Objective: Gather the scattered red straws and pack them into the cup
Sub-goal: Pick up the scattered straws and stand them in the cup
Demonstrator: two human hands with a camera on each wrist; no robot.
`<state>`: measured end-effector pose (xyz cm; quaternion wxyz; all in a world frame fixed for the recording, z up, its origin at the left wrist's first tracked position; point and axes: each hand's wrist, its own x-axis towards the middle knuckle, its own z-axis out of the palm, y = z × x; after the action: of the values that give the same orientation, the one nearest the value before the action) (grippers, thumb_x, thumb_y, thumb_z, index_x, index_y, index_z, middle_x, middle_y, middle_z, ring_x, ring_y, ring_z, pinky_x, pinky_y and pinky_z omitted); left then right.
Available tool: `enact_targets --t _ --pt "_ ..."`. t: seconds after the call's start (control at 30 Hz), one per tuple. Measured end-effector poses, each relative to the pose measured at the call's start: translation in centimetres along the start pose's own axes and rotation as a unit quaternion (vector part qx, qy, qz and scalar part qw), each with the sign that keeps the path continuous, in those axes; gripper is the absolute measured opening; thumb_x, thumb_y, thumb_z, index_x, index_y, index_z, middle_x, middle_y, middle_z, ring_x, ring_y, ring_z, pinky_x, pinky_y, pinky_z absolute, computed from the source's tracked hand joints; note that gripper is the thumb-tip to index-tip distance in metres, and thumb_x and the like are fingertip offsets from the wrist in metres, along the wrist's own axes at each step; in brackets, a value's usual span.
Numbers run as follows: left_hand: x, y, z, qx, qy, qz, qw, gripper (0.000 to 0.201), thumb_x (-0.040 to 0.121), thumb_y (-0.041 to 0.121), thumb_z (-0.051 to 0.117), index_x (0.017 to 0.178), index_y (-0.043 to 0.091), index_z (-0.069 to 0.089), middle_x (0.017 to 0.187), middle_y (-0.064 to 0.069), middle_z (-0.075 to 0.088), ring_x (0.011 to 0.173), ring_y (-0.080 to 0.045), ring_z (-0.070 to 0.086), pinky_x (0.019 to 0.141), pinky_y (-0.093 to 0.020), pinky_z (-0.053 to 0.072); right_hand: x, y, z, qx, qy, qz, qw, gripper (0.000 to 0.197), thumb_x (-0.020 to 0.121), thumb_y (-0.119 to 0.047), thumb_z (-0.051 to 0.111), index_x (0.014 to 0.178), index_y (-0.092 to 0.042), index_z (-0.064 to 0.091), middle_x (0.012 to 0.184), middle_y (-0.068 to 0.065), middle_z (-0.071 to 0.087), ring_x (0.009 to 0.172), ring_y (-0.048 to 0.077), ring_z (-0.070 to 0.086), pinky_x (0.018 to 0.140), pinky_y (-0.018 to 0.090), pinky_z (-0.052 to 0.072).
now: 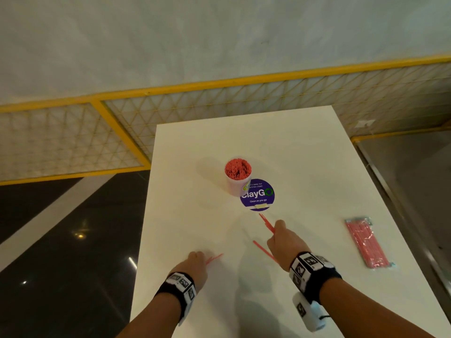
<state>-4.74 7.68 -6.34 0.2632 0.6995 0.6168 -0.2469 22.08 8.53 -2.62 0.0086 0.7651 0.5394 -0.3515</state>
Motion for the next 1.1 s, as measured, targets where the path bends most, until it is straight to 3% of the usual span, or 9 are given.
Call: enact_targets --t 0.07,0.2,0.37,0.57,0.7,0.87,0.93,1.0,1.1 --pt "-0.3 0.4 -0.6 -0.034 0.012 -0.016 0.999 0.035 0.104 0.018 0.038 0.138 0.014 0.044 0.136 -0.011 0.052 0.107 -0.033 0.063 0.091 -0.040 0.051 0.2 0.1 0.1 -0.014 -0.014 0.016 1.000 0.012 0.100 -0.018 0.044 0.107 -0.016 0.034 0.077 -0.002 0.053 0.062 0.014 0.050 0.051 0.027 0.033" --pt "-0.9 1.2 -2.8 -0.177 0.050 -0.028 0.983 0.016 0.101 0.025 0.042 0.111 0.013 0.042 0.099 -0.002 0.058 0.084 -0.027 0.059 0.073 -0.033 0.047 0.2 0.4 1.8 -0.081 -0.068 -0.015 0.994 0.021 0.105 -0.029 0.041 0.118 -0.013 0.042 0.101 0.006 0.066 0.081 0.023 0.061 0.071 0.034 0.048" --pt "-3.1 2.8 -5.9 -0.358 0.183 0.032 0.915 0.005 0.103 0.020 0.040 0.100 0.018 0.035 0.068 -0.003 0.054 0.054 -0.020 0.044 0.051 -0.033 0.038 0.5 0.1 3.1 -0.165 -0.069 -0.053 0.982 0.020 0.105 -0.022 0.045 0.123 -0.013 0.047 0.104 0.004 0.070 0.087 0.024 0.069 0.075 0.036 0.055" --pt "-4.8 4.7 -8.4 -0.524 0.221 0.035 0.822 0.016 0.108 0.020 0.038 0.104 0.022 0.053 0.073 -0.001 0.048 0.062 -0.017 0.042 0.062 -0.038 0.043 0.9 -0.5 2.8 -0.135 -0.087 -0.034 0.986 0.019 0.100 -0.025 0.046 0.114 -0.017 0.057 0.108 0.003 0.070 0.090 0.023 0.068 0.075 0.031 0.050" --pt "-4.7 5.6 -9.5 -0.643 0.175 0.015 0.745 0.016 0.108 0.016 0.040 0.103 0.009 0.053 0.075 -0.002 0.043 0.050 -0.010 0.031 0.046 -0.024 0.030 0.6 -0.5 2.8 -0.062 -0.092 -0.019 0.994 0.014 0.099 -0.033 0.044 0.104 -0.020 0.044 0.092 -0.002 0.063 0.079 0.019 0.063 0.069 0.030 0.046" --pt "-4.1 6.5 -10.4 -0.641 0.146 0.008 0.753 0.035 0.094 0.048 0.068 0.097 0.015 0.057 0.069 0.001 0.039 0.050 -0.011 0.035 0.048 -0.026 0.035 -0.3 -3.2 -0.5 0.147 -0.051 -0.090 0.984 0.012 0.098 -0.023 0.045 0.092 -0.014 0.039 0.083 0.006 0.064 0.073 0.022 0.064 0.071 0.042 0.053" --pt "-3.9 7.4 -11.0 -0.644 0.111 0.033 0.757 0.054 0.079 0.065 0.074 0.106 0.020 0.062 0.070 0.001 0.043 0.052 -0.011 0.041 0.052 -0.027 0.039 -1.5 -5.1 -2.7 0.214 -0.064 -0.159 0.962 0.008 0.099 -0.020 0.044 0.092 -0.016 0.042 0.081 0.005 0.067 0.065 0.010 0.064 0.069 0.040 0.056" --pt "-3.8 8.9 -11.7 -0.681 0.075 0.069 0.725 0.060 0.075 0.064 0.079 0.110 0.017 0.065 0.076 -0.008 0.061 0.059 -0.014 0.057 0.057 -0.030 0.047 -2.7 -7.0 -4.4 0.232 -0.079 -0.250 0.937 0.006 0.100 -0.023 0.046 0.104 -0.021 0.051 0.085 -0.001 0.070 0.066 0.003 0.063 0.063 0.029 0.054" --pt "-3.7 10.4 -12.8 -0.703 0.106 0.089 0.698 0.026 0.092 0.038 0.073 0.101 0.013 0.070 0.086 -0.007 0.076 0.077 -0.014 0.072 0.075 -0.032 0.056 -3.2 -8.5 -5.6 0.220 -0.057 -0.301 0.926 0.036 0.093 -0.026 0.057 0.128 -0.025 0.055 0.105 -0.007 0.068 0.088 0.001 0.068 0.077 0.025 0.058"
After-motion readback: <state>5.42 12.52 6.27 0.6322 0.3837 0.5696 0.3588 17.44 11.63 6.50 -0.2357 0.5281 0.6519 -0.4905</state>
